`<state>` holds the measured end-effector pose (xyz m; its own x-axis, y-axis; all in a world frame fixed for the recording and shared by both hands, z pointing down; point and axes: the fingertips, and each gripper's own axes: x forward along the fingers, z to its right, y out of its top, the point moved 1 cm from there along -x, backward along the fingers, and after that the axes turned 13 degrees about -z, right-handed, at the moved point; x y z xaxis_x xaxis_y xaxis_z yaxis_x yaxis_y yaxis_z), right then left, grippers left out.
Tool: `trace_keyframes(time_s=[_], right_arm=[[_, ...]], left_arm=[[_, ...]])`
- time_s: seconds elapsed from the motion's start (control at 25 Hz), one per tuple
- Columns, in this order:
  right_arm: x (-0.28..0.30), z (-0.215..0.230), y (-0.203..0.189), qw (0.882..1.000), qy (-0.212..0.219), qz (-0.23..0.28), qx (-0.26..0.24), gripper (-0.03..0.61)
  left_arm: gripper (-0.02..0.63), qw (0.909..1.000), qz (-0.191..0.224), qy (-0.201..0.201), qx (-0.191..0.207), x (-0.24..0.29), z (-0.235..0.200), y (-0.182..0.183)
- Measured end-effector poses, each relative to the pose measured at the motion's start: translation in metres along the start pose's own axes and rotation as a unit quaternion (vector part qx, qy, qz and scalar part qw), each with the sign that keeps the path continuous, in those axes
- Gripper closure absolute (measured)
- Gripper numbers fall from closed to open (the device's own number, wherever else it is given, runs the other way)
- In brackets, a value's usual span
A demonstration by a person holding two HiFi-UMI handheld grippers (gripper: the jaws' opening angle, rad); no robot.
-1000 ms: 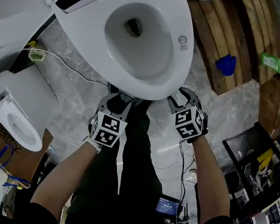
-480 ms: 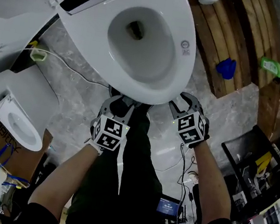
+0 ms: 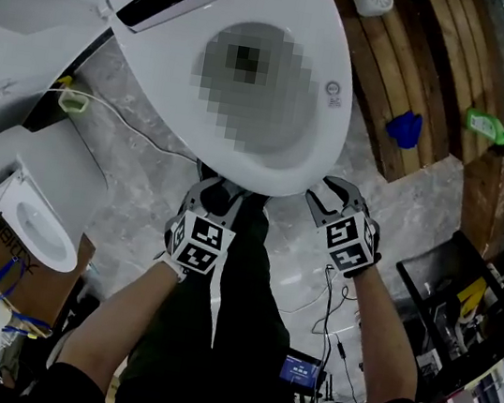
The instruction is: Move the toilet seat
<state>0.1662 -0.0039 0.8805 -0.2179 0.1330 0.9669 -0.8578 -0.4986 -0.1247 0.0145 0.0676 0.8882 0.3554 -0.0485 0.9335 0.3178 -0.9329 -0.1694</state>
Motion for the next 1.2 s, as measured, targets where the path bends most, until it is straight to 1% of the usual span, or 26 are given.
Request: trace_keyframes(time_s=[0.08,0.16,0.2,0.24,0.28,0.36,0.4,0.48,0.56,0.64,0.72,0.76,0.92,1.08,1.2], right_arm=[[-0.004,0.000,0.000,1.000,0.005,0.001,0.003,0.405],[-0.012,0.000,0.004,1.000,0.007,0.019,0.009,0.408],[-0.020,0.000,0.014,0.999,0.008,0.044,0.010,0.415],[-0.031,-0.002,0.031,0.997,0.010,0.077,0.012,0.478],[-0.043,-0.005,0.050,0.994,0.014,0.108,0.014,0.498],[-0.057,-0.010,0.077,0.989,0.025,0.146,0.024,0.497],[-0.058,-0.010,0.081,0.987,0.028,0.153,0.030,0.497],[-0.049,-0.009,0.068,0.989,0.024,0.140,0.032,0.496],[-0.029,-0.006,0.044,0.994,0.016,0.104,0.020,0.485],[-0.009,-0.003,0.019,0.998,0.015,0.062,0.010,0.451],[0.008,-0.001,-0.002,0.999,0.022,0.025,0.010,0.403],[0.016,0.001,-0.008,1.000,0.025,0.012,0.011,0.396],[0.047,0.011,-0.014,1.000,0.019,-0.011,0.003,0.383],[0.057,0.015,-0.003,0.999,-0.002,-0.021,-0.036,0.374],[0.056,0.014,-0.003,0.999,0.001,-0.023,-0.028,0.376]], left_arm=[[0.440,1.0000,-0.001,0.000,-0.008,-0.001,0.000,0.002],[0.440,0.9999,-0.002,-0.005,-0.015,0.000,0.002,0.003],[0.440,0.9999,-0.001,-0.006,-0.016,0.001,0.002,0.003],[0.440,0.9998,-0.001,-0.007,-0.017,0.002,0.003,0.004],[0.440,0.9998,0.001,-0.008,-0.018,0.004,0.003,0.006],[0.440,0.9997,0.007,-0.010,-0.021,0.006,0.003,0.011],[0.440,0.9996,0.010,-0.010,-0.022,0.007,0.003,0.013],[0.440,0.9996,0.017,-0.010,-0.021,0.007,0.004,0.015],[0.440,0.9997,0.014,-0.009,-0.018,0.010,0.004,0.010],[0.440,0.9997,0.002,-0.007,-0.023,0.015,0.002,-0.003],[0.440,0.9994,-0.007,-0.006,-0.032,0.021,-0.003,-0.016],[0.440,0.9993,-0.008,-0.006,-0.035,0.024,-0.005,-0.020],[0.440,0.9993,-0.008,-0.006,-0.037,0.035,-0.009,-0.023],[0.440,0.9997,-0.004,-0.011,-0.020,0.036,-0.003,-0.016],[0.440,0.9998,-0.004,-0.013,-0.016,0.035,-0.001,-0.013]])
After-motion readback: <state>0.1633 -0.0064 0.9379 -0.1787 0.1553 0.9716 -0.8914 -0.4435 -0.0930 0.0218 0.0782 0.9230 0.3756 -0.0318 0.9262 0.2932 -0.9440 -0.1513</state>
